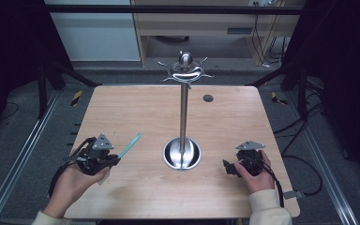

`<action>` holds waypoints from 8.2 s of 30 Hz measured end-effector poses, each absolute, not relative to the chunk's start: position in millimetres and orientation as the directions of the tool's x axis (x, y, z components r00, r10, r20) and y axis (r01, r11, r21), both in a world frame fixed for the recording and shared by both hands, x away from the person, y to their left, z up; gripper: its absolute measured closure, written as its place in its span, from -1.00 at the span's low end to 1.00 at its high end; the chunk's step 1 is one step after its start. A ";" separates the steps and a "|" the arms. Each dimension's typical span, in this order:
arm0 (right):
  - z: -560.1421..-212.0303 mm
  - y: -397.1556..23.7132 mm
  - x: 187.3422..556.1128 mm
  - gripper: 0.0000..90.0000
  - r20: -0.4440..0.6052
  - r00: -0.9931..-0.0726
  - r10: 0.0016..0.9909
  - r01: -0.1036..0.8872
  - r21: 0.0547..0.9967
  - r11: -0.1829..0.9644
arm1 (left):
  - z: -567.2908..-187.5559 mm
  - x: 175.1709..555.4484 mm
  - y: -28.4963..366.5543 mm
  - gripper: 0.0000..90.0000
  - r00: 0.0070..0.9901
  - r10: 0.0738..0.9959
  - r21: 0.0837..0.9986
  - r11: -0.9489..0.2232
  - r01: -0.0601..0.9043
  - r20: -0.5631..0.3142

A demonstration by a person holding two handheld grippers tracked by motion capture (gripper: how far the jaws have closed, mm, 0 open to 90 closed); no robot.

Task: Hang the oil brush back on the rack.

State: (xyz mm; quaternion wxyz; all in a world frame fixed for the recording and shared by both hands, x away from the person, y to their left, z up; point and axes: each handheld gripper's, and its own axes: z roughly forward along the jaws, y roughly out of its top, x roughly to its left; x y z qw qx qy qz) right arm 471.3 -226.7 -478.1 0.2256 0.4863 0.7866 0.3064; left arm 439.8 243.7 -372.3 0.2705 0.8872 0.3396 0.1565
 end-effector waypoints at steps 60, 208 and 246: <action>-475.0 -226.3 467.8 -0.83 -0.055 -0.411 0.910 0.616 0.719 0.321 | -274.4 437.5 206.3 0.82 0.734 0.658 0.831 -0.496 0.253 0.169; -475.2 -226.8 468.3 -0.83 -0.051 -0.421 0.906 0.615 0.718 0.326 | -249.1 463.7 154.1 0.69 0.796 0.594 0.876 -0.439 0.201 0.115; -474.5 -227.0 467.2 -0.83 -0.049 -0.411 0.910 0.616 0.722 0.317 | -327.7 412.2 182.9 -0.79 0.778 0.611 0.823 -0.512 0.248 0.146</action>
